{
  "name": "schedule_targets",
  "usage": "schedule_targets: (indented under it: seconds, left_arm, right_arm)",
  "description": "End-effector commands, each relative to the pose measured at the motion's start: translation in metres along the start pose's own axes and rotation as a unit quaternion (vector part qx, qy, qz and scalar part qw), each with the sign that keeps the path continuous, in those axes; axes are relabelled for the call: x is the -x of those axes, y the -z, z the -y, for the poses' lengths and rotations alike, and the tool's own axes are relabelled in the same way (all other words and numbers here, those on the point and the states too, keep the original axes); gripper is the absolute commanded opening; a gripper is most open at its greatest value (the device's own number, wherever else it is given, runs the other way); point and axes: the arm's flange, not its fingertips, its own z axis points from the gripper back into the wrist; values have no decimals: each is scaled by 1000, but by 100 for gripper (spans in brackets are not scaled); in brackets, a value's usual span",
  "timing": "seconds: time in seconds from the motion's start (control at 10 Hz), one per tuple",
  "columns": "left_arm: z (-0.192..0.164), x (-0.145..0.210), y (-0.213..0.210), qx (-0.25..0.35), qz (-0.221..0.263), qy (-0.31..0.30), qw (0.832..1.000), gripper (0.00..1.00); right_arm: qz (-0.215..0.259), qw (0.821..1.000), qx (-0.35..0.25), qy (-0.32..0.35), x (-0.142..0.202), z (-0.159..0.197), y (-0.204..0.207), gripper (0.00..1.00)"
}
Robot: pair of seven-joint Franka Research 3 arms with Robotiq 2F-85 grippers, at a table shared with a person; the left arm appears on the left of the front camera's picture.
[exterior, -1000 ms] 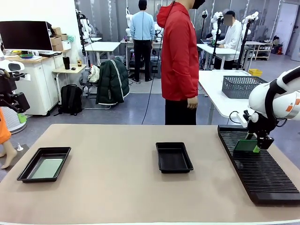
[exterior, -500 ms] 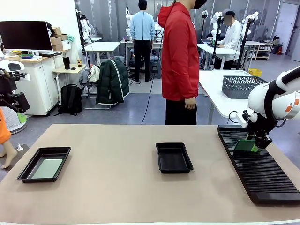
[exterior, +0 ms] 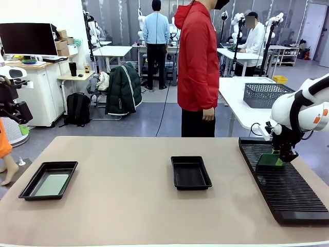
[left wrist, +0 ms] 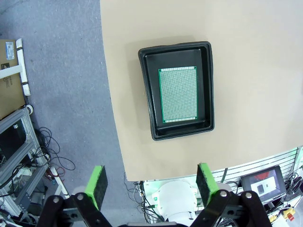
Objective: Inspect and transfer BCBs to ESD trays.
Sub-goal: Pick up the Blank PCB from the PCB Rack and place it in the right ESD tray.
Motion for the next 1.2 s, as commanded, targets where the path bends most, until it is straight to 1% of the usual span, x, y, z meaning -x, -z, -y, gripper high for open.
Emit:
schedule_targets:
  seconds: [0.0, 0.1, 0.2, 0.3, 0.4, 0.5, 0.6, 0.7, 0.8, 0.9, 1.0, 1.1]
  left_arm:
    - [1, 1, 2, 0, 2, 0, 1000, 100]
    - [1, 1, 2, 0, 2, 0, 1000, 100]
    - [1, 1, 2, 0, 2, 0, 1000, 100]
    - [1, 1, 2, 0, 2, 0, 1000, 100]
    - [1, 1, 2, 0, 2, 0, 1000, 100]
    - [1, 1, 2, 0, 2, 0, 1000, 100]
    - [1, 1, 2, 0, 2, 0, 1000, 100]
    - [1, 1, 2, 0, 2, 0, 1000, 100]
    - [1, 1, 2, 0, 2, 0, 1000, 100]
    - [1, 1, 2, 0, 2, 0, 1000, 100]
    - [1, 1, 2, 0, 2, 0, 1000, 100]
    - [1, 1, 2, 0, 2, 0, 1000, 100]
  right_arm:
    - [-15, 1000, 11, 6, -1, -2, 1, 40]
    - [-17, 1000, 11, 7, -1, -3, 1, 32]
    - [-17, 1000, 11, 7, -1, -3, 1, 33]
    - [-17, 1000, 11, 8, 0, -3, 1, 25]
    - [-18, 1000, 11, 9, 0, -3, 0, 25]
    - [-18, 1000, 11, 9, 0, -4, 0, 17]
    - [-18, 1000, 11, 10, 1, -4, 0, 18]
    - [-18, 1000, 11, 12, 2, -4, 1, 10]
    - [-17, 1000, 12, 13, 3, -4, 2, 11]
    - [-16, 1000, 15, 13, 3, -5, 2, 3]
    - [-15, 1000, 15, 13, 3, -5, 1, 4]
    - [-14, 1000, 15, 13, 2, -5, -1, 0]
